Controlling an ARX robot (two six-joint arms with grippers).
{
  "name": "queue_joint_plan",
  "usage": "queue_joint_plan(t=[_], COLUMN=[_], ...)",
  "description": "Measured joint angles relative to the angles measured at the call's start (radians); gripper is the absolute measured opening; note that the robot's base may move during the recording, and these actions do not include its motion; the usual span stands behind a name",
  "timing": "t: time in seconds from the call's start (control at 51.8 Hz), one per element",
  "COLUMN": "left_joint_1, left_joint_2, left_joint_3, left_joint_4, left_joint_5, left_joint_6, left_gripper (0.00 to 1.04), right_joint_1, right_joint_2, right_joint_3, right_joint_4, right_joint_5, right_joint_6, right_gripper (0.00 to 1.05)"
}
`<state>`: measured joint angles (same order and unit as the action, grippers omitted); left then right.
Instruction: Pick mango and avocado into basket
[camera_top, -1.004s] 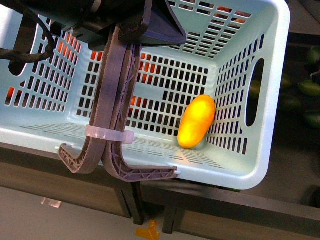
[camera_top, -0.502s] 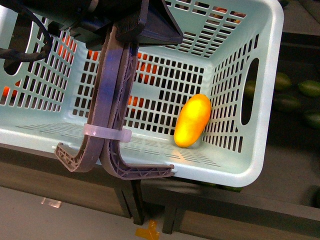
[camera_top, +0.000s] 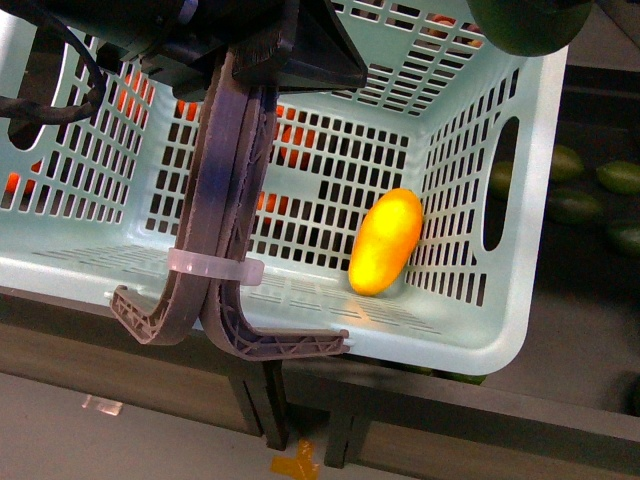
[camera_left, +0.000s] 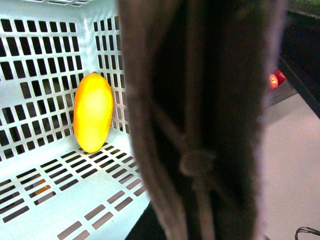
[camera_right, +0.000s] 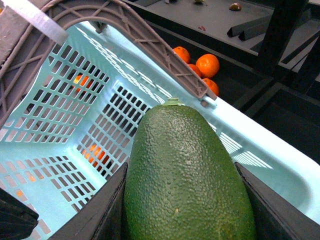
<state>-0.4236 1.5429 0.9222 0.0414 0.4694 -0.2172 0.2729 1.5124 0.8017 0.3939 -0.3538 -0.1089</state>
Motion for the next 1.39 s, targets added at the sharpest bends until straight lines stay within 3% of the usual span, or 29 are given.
queue_joint_plan(t=[0.155,0.27,0.425,0.734,1.004,1.275,1.391], left_joint_1=[0.0,0.0,0.0,0.001,0.0,0.0,0.0], left_joint_2=[0.0,0.0,0.0,0.0,0.0,0.0,0.0], left_joint_3=[0.0,0.0,0.0,0.0,0.0,0.0,0.0], left_joint_4=[0.0,0.0,0.0,0.0,0.0,0.0,0.0], left_joint_5=[0.0,0.001,0.001,-0.005,0.001,0.0,0.002], left_joint_6=[0.0,0.0,0.0,0.001,-0.001,0.0,-0.002], left_gripper=[0.05,0.05,0.05,0.05,0.05,0.05,0.05], right_joint_1=[0.03,0.034,0.029,0.003,-0.013,-0.061,-0.11], right_joint_2=[0.001,-0.008,-0.08,-0.43,-0.927,-1.058,-1.095], right_joint_3=[-0.005,-0.008,-0.042,-0.205,-0.577,-0.689,-0.721], right_joint_4=[0.011,0.059,0.112,0.148,-0.062,-0.133,-0.068], right_joint_5=[0.032,0.078,0.16,0.42,0.65,0.638,0.513], right_joint_6=[-0.003,0.013,0.055,0.16,0.246,0.292,0.189], right_gripper=[0.55,0.78,0.99,0.97,0.97,0.96,0.78])
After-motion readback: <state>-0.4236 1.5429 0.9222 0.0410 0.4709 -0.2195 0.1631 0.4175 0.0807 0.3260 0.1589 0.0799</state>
